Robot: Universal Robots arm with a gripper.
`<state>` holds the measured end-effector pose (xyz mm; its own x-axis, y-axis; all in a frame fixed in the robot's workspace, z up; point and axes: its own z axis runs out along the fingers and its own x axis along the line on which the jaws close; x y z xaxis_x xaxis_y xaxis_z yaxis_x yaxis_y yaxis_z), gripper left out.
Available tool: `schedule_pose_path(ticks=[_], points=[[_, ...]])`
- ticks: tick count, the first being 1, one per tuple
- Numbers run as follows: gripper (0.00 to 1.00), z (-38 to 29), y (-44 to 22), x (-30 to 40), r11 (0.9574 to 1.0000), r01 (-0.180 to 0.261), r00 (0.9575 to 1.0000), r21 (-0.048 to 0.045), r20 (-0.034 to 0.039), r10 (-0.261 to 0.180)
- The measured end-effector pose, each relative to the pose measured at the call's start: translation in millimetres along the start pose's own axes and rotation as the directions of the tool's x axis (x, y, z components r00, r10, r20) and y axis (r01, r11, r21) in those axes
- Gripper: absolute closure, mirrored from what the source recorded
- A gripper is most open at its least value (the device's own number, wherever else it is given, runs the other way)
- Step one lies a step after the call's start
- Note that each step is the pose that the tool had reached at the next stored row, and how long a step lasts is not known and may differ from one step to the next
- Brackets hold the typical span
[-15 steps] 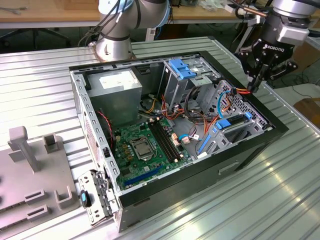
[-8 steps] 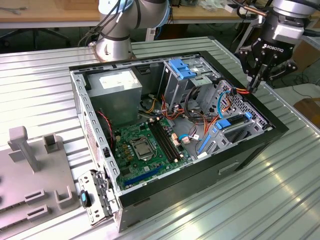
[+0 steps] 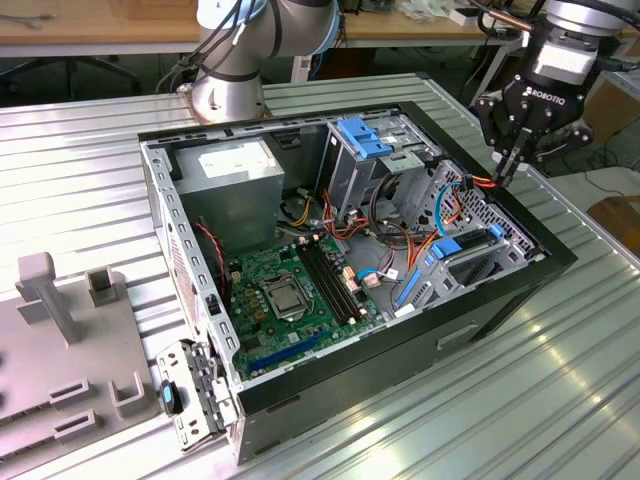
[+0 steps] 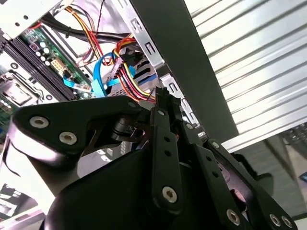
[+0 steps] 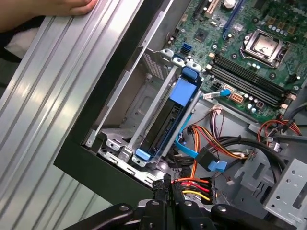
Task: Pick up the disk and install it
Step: 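Insert the first disk wire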
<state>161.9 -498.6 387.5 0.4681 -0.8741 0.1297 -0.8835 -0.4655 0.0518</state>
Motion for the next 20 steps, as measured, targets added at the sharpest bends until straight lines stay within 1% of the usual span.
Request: schedule_pose_path(ticks=[1,2,4,5,7,8,12,13,14,16,19,20], points=[[0.83,0.0,0.0,0.0,0.9999,-0.014,0.9999,-0.0019,0.0008,0.014],[0.83,0.1,0.0,0.0,0.9992,-0.039,0.9993,-0.0052,0.0020,0.039],[0.83,0.0,0.0,0.0,0.9973,-0.073,0.9973,-0.0098,0.0034,0.073],[0.83,0.1,0.0,0.0,0.9954,-0.095,0.9954,-0.0127,0.0044,0.095],[0.83,0.1,0.0,0.0,0.9926,-0.121,0.9927,-0.0162,0.0053,0.121],[0.83,0.1,0.0,0.0,0.9908,-0.134,0.9910,-0.0181,0.0058,0.134],[0.83,0.1,0.0,0.0,0.9795,-0.200,0.9798,-0.0273,0.0078,0.200],[0.83,0.1,0.0,0.0,0.9751,-0.220,0.9754,-0.0302,0.0082,0.220],[0.83,0.2,0.0,0.0,0.9697,-0.242,0.9701,-0.0334,0.0087,0.242],[0.83,0.2,0.0,0.0,0.9653,-0.259,0.9658,-0.0358,0.0091,0.259],[0.83,0.8,-0.1,-0.1,0.9502,-0.309,0.9509,-0.0431,0.0098,0.309],[0.83,1.2,0.0,-0.1,0.9382,-0.343,0.9391,-0.0482,0.0099,0.343]])
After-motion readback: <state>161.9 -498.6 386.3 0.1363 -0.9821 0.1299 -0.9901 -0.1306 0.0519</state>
